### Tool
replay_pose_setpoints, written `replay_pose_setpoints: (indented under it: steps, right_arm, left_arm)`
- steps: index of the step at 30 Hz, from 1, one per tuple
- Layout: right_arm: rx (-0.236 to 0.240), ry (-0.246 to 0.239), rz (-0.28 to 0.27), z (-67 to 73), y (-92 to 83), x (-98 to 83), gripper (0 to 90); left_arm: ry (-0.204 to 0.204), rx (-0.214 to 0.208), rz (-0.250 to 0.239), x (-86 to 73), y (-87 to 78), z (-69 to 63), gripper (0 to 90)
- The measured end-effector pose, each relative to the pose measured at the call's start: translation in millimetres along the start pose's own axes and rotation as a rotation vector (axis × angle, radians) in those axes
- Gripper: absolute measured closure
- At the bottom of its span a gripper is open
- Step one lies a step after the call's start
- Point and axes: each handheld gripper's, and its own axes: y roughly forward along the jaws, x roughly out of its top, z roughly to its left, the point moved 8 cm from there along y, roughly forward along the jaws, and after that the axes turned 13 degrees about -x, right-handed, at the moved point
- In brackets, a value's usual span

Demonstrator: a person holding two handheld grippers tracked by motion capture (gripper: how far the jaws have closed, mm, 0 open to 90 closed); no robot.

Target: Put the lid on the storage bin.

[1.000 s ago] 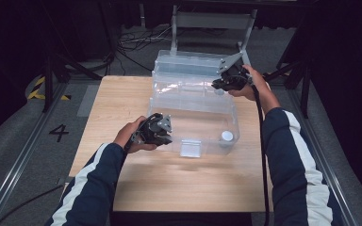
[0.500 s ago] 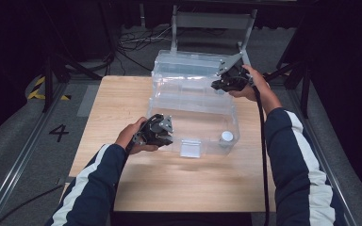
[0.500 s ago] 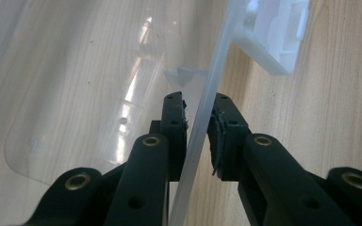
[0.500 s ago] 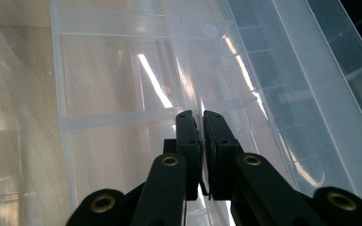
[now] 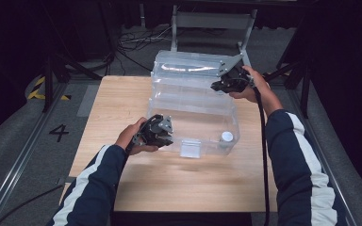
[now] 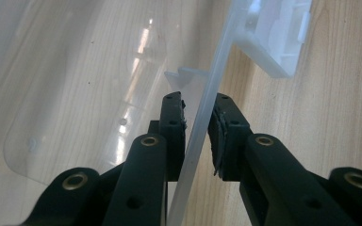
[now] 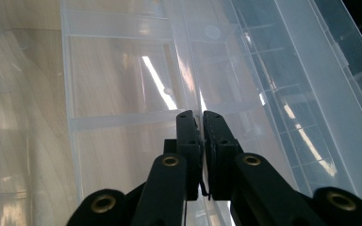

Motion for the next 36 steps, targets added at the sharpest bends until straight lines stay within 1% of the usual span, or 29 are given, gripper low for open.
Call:
replay_pose_setpoints:
  steps: [3, 8, 11, 13, 22, 26, 34, 35, 36]
  right_arm:
    - [0.003, 0.000, -0.004, 1.7, -1.8, 0.3, 87.0]
    - [0.000, -0.012, -0.002, 4.6, -4.4, 1.2, 87.0]
    - [0.001, -0.008, -0.005, 5.5, -5.6, 0.8, 87.0]
    - [0.004, -0.008, -0.012, 6.5, -6.6, 0.5, 87.1]
    - [0.004, -0.006, -0.029, 10.2, -9.2, 1.3, 87.6]
    - [0.004, -0.013, -0.038, 12.9, -11.2, 2.1, 87.8]
    - [-0.005, -0.013, -0.060, 18.1, -15.3, 1.4, 87.8]
    - [-0.005, -0.011, -0.064, 19.1, -15.8, 1.5, 87.8]
    - [-0.009, -0.017, -0.068, 20.2, -16.0, 1.5, 87.8]
  left_arm:
    - [-0.004, 0.009, -0.004, 0.0, 0.1, 0.1, 76.6]
    - [-0.010, 0.008, -0.007, -0.4, 0.6, -0.5, 75.9]
    - [-0.012, 0.007, -0.012, -0.5, 1.2, -0.9, 75.4]
    - [-0.015, 0.009, -0.021, -0.5, 1.9, -1.1, 75.0]
    - [-0.032, 0.020, -0.024, -0.5, 2.7, -1.4, 73.9]
    - [-0.052, 0.020, -0.022, -0.5, 3.4, -1.7, 73.1]
    - [-0.058, 0.027, -0.020, -0.9, 4.1, -3.1, 72.1]
    - [-0.060, 0.027, -0.026, -0.6, 4.6, -3.6, 72.1]
    - [-0.060, 0.027, -0.025, -0.6, 4.6, -4.1, 72.0]
